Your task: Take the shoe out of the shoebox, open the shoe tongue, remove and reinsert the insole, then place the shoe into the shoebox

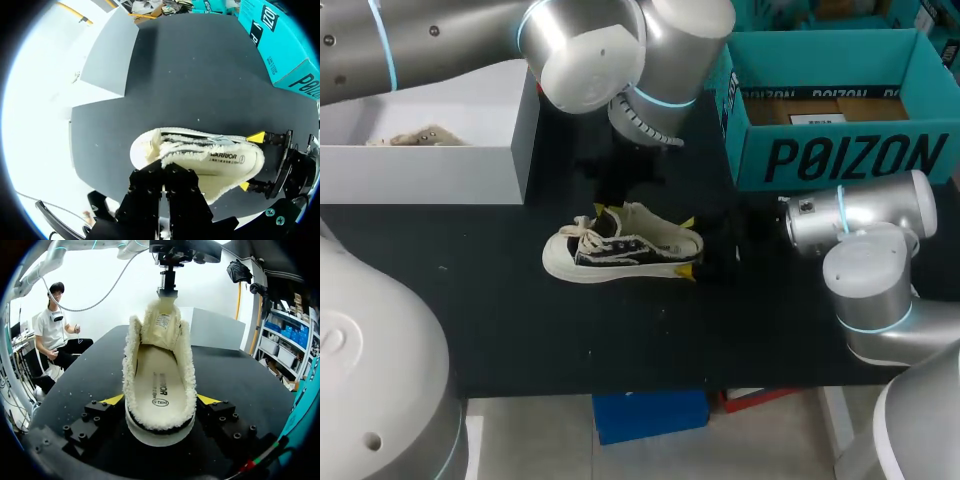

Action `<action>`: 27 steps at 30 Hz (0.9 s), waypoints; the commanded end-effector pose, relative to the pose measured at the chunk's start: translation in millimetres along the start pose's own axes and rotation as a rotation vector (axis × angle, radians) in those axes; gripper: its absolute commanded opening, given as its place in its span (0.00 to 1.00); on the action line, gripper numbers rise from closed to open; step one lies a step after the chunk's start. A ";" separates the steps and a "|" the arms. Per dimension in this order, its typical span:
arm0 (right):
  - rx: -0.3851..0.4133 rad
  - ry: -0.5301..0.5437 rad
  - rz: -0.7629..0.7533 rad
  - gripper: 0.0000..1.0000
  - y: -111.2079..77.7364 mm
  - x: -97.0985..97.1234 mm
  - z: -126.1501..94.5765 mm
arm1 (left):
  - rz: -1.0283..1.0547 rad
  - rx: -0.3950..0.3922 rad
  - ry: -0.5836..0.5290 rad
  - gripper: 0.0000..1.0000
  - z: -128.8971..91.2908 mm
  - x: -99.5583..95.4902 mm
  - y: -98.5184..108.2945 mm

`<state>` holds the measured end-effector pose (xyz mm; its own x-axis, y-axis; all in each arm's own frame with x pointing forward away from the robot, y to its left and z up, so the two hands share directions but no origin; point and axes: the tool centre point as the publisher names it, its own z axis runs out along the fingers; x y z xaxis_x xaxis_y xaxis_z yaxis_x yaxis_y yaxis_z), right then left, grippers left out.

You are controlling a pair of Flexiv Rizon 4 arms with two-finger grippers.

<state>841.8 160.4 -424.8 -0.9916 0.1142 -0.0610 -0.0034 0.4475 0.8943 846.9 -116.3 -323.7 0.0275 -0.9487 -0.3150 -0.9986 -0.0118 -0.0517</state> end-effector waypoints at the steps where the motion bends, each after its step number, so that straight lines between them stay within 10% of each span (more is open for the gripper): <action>1: 0.003 -0.001 0.002 0.00 0.4 -0.1 0.6 | -0.003 0.018 0.061 0.00 -1.5 -12.9 3.0; 27: 0.003 -0.001 0.002 0.00 0.4 -0.1 0.6 | -0.059 0.053 0.101 0.00 6.3 -44.0 8.5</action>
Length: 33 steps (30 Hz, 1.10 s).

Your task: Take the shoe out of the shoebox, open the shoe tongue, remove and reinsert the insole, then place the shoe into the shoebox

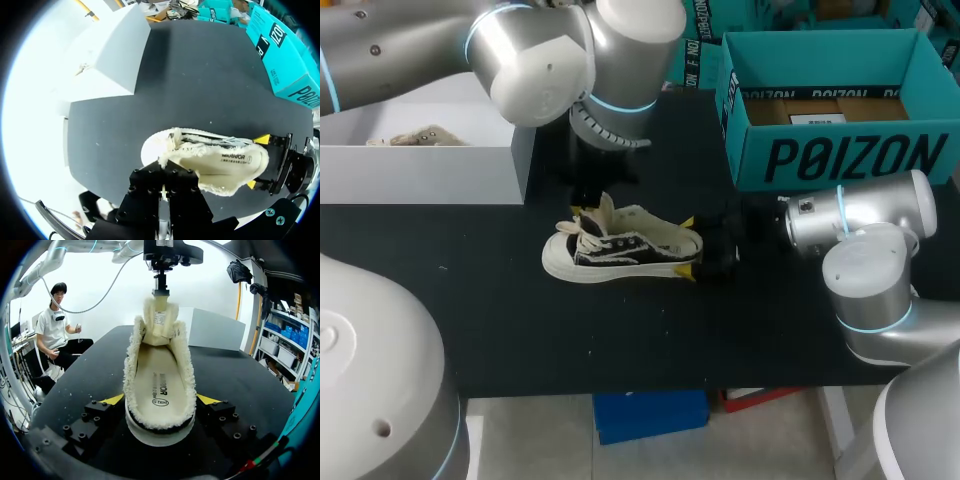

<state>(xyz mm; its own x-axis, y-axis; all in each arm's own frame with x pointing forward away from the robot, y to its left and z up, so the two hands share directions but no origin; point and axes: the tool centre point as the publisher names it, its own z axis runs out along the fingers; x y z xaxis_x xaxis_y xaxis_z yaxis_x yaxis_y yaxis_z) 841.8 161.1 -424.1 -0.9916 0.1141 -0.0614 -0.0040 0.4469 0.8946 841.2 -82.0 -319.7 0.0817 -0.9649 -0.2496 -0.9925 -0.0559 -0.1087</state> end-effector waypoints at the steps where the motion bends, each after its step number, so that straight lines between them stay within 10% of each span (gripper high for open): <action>1: 0.004 -0.001 0.002 0.00 -0.5 -0.1 0.3 | -0.002 0.010 0.038 0.00 -0.3 -11.0 3.3; 33: 0.004 -0.001 0.002 0.00 -0.5 -0.1 0.3 | -0.018 -0.091 0.003 0.00 51.3 -18.5 21.9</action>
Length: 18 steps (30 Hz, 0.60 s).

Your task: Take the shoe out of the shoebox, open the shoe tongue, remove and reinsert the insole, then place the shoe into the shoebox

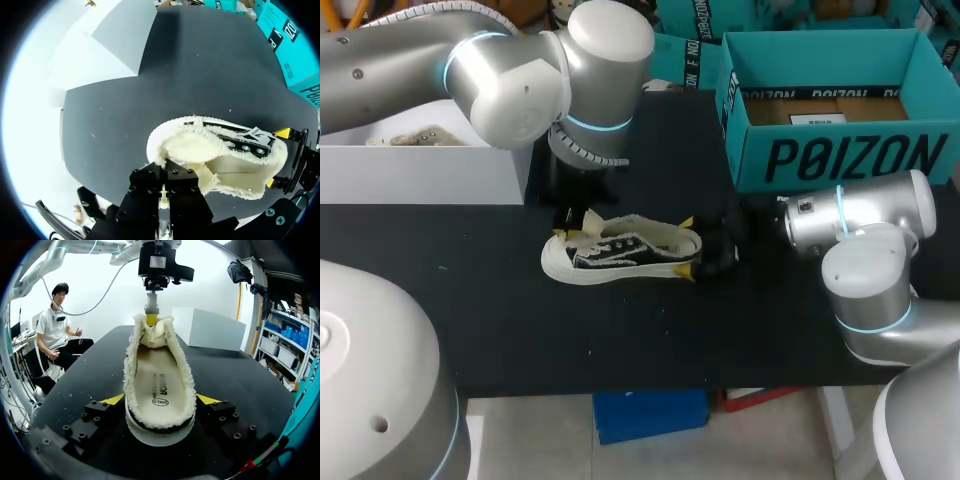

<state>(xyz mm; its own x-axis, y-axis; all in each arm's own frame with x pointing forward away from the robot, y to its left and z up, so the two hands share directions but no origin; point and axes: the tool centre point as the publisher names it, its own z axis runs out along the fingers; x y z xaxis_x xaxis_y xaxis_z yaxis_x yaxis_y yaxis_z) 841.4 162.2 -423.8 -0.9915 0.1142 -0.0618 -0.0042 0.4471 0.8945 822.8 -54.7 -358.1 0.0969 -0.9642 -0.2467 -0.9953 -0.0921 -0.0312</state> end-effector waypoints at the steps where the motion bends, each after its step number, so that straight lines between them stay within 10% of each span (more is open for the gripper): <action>1: 0.003 0.000 0.002 0.00 -1.3 -0.6 -0.5 | -0.004 -0.009 0.001 0.00 9.6 -0.9 0.2; 5: 0.003 0.000 0.002 0.00 -1.3 -0.6 -0.5 | -0.009 -0.010 0.001 0.00 8.4 -2.4 -0.6; 7: 0.003 0.000 0.002 0.00 -1.3 -0.6 -0.5 | -0.012 -0.010 0.006 0.39 6.4 -3.1 -1.6; 8: 0.003 0.000 0.002 0.00 -1.3 -0.6 -0.5 | -0.014 -0.010 0.011 0.85 5.3 -3.4 -2.4; 9: 0.003 0.000 0.002 0.00 -1.3 -0.6 -0.5 | -0.015 -0.011 0.013 1.00 4.3 -3.8 -2.9; 18: 0.003 0.000 0.002 0.00 -1.3 -0.6 -0.5 | 0.004 0.016 0.058 1.00 -20.3 -7.4 -10.9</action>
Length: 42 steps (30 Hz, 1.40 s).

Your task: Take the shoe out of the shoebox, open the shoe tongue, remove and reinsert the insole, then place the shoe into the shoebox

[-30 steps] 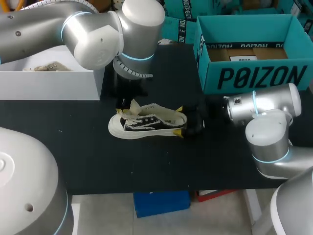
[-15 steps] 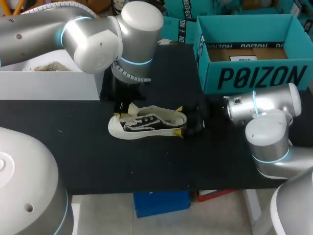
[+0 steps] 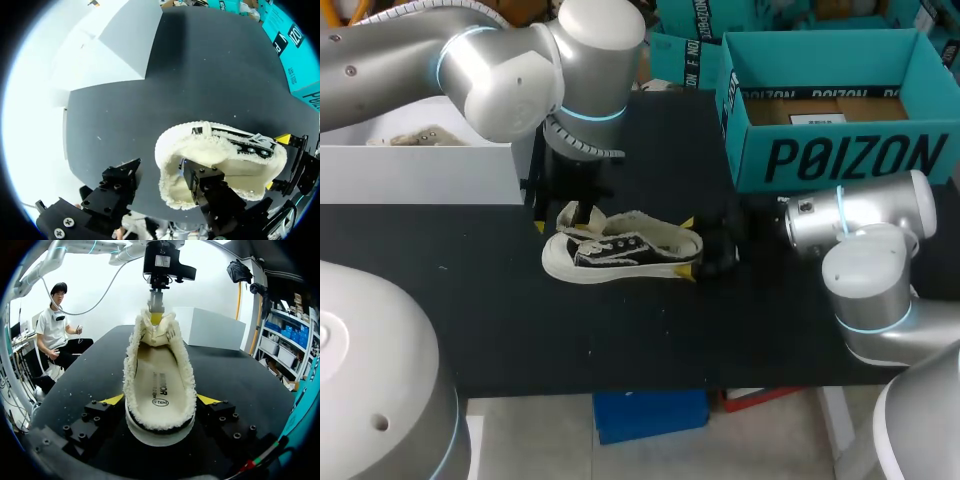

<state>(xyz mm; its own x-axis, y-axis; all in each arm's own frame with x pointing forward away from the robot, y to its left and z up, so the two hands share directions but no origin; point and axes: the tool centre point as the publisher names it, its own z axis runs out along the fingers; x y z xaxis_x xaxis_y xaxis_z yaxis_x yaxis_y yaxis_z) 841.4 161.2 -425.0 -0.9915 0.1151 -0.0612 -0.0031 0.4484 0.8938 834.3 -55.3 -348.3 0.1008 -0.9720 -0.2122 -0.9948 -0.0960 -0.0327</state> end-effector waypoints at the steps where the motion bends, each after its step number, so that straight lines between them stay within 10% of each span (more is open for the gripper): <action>1: 0.002 0.000 0.001 0.00 0.2 -0.5 -0.1 | 0.016 0.022 0.028 1.00 -15.1 -5.9 0.1; 13: 0.002 0.000 0.001 0.00 0.2 -0.5 -0.1 | 0.197 0.084 0.047 1.00 -49.8 10.8 -7.0; 42: 0.002 0.000 0.001 0.00 0.2 -0.5 -0.1 | 1.420 0.152 0.220 1.00 -101.2 57.8 -53.8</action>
<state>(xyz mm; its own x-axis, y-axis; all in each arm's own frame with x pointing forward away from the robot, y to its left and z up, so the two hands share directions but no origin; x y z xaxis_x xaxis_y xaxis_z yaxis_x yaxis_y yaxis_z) 841.4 161.1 -425.1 -0.9915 0.1151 -0.0612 -0.0032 0.4482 0.8939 885.2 -127.5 -256.1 -0.8401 -0.5340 -0.0949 -0.5358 0.8443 -0.0073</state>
